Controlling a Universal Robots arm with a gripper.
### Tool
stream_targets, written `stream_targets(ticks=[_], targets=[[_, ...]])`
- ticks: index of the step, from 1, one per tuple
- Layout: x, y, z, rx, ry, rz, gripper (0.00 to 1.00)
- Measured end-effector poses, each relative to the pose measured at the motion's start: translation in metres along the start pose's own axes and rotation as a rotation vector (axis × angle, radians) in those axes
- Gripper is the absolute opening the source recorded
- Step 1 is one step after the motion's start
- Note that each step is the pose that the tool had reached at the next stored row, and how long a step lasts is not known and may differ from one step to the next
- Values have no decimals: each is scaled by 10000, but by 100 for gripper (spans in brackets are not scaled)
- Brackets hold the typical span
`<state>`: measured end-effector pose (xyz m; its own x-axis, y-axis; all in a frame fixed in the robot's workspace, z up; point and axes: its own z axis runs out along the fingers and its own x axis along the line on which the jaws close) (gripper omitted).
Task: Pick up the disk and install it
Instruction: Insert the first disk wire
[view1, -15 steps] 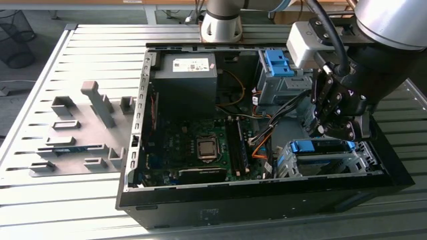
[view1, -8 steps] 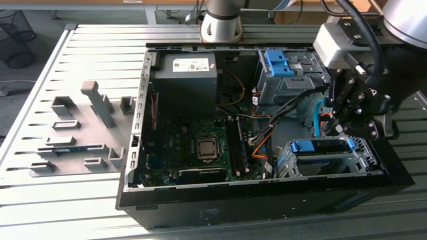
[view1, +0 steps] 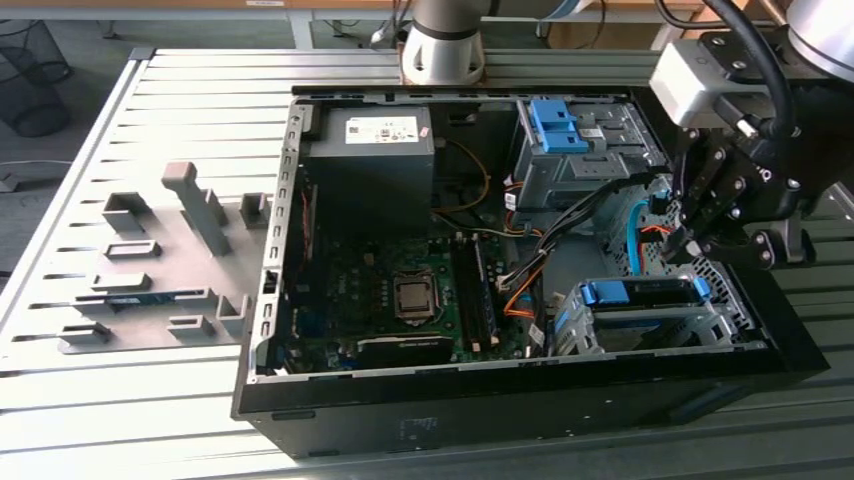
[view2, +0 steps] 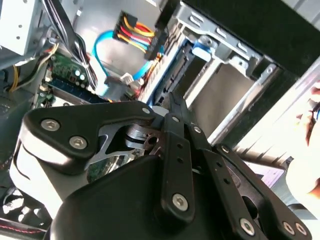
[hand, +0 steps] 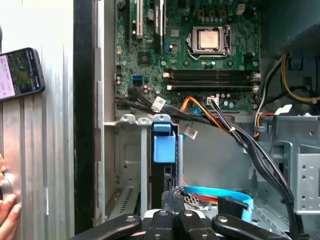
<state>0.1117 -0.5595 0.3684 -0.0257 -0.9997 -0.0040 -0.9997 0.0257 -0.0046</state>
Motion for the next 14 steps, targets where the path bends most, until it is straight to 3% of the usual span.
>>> stream_targets(ticks=[5, 6, 8, 10, 11, 14], targets=[[-141, -58, 31, -19, 105, -1, 11], [-170, -65, 35, -22, 109, -1, 18], [-218, -84, 42, -29, 113, 0, 18], [-242, -113, 49, -38, 113, 0, 19], [-252, -130, 52, -41, 113, -1, 25], [-275, -183, 65, -54, 112, -3, 25]])
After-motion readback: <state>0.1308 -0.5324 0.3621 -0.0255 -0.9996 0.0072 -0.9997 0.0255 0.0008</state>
